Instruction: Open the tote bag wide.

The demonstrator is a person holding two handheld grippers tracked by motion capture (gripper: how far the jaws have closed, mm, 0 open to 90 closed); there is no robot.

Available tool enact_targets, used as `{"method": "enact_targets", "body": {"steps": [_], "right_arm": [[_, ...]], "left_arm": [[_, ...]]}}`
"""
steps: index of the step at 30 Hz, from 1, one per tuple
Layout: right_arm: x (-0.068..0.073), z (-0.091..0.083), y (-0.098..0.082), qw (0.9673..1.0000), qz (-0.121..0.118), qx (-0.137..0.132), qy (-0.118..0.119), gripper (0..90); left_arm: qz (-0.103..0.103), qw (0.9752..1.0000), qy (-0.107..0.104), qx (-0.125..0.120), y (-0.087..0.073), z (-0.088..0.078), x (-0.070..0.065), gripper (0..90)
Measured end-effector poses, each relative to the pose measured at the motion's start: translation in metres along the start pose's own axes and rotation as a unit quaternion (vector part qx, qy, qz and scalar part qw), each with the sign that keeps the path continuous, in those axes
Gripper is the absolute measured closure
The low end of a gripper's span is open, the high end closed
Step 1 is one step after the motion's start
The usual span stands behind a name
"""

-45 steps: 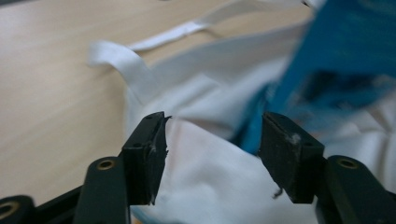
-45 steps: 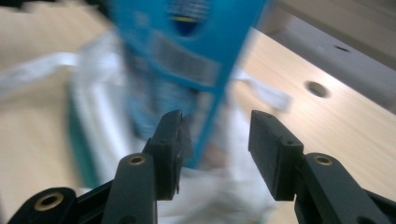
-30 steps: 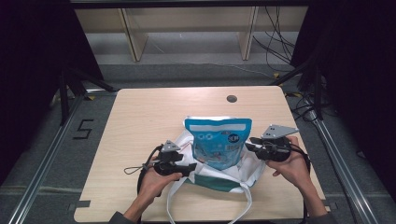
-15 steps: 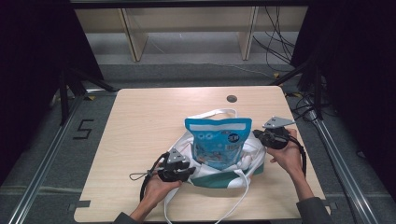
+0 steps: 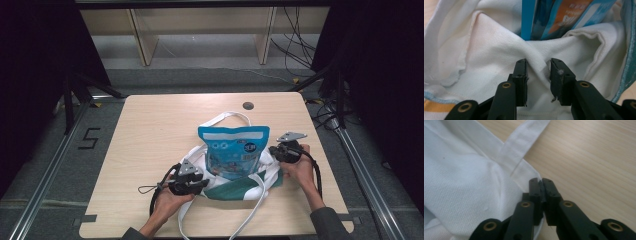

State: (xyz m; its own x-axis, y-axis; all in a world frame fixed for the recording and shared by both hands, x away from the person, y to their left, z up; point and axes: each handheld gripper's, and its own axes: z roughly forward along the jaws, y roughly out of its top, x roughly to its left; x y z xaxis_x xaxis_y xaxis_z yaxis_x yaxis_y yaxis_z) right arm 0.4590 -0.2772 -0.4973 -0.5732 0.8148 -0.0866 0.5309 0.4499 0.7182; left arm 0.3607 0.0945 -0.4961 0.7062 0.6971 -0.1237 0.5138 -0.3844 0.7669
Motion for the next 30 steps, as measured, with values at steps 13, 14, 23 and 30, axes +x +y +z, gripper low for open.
{"method": "enact_targets", "body": {"steps": [13, 14, 23, 30], "right_arm": [[0.032, -0.108, 0.017, 0.9964, 0.040, -0.070, 0.027, 46.0], [0.037, -0.110, 0.015, 0.9969, 0.040, -0.058, 0.034, 45.5], [0.071, -0.098, 0.009, 0.9914, 0.024, -0.079, 0.101, 44.7], [0.098, -0.100, 0.008, 0.9808, -0.034, -0.062, 0.182, 43.8]], "left_arm": [[-0.001, 0.9971, 0.032, -0.070, 0.037, -0.036, 0.019, 46.9], [0.001, 0.9972, 0.045, -0.060, 0.042, -0.038, 0.030, 45.8], [-0.024, 0.9976, 0.061, -0.021, 0.053, -0.006, 0.075, 44.1], [-0.049, 0.9978, 0.042, -0.016, 0.052, 0.013, 0.084, 47.3]]}}
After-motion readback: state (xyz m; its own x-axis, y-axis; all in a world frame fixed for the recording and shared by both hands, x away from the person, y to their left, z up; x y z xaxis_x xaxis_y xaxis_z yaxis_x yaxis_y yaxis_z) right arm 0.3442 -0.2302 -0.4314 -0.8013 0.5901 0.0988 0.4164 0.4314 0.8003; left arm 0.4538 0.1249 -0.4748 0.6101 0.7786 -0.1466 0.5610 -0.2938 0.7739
